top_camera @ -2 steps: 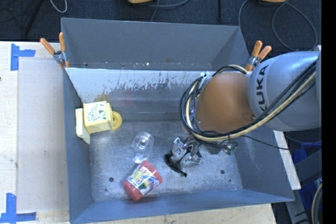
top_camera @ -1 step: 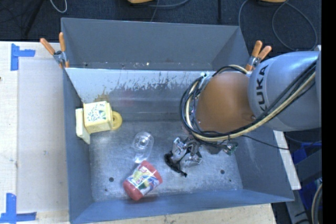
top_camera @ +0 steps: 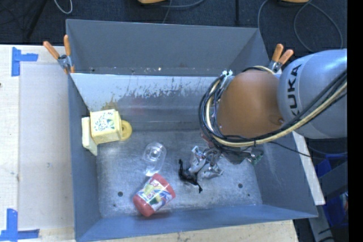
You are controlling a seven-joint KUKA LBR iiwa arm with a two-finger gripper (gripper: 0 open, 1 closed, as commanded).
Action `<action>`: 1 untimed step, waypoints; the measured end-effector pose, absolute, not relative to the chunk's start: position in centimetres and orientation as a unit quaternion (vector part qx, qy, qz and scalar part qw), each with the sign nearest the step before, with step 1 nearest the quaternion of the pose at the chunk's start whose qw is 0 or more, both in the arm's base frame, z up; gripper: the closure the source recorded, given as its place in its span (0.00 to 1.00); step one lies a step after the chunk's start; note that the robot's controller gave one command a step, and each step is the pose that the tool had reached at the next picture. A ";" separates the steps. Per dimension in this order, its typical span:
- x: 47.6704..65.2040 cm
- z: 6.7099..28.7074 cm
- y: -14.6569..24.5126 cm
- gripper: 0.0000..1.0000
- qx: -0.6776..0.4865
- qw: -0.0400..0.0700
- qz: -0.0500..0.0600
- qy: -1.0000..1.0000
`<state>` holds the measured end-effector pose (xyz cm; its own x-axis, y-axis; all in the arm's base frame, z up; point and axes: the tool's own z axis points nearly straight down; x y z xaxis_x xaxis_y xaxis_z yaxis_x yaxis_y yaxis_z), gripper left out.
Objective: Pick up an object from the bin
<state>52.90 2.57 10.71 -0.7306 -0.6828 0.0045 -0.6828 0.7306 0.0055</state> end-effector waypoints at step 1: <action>53.8 13.5 4.3 1.00 0.377 -0.004 0.001 -0.926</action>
Offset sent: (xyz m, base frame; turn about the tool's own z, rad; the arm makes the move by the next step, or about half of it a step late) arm -0.0318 0.0185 0.0385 -0.0432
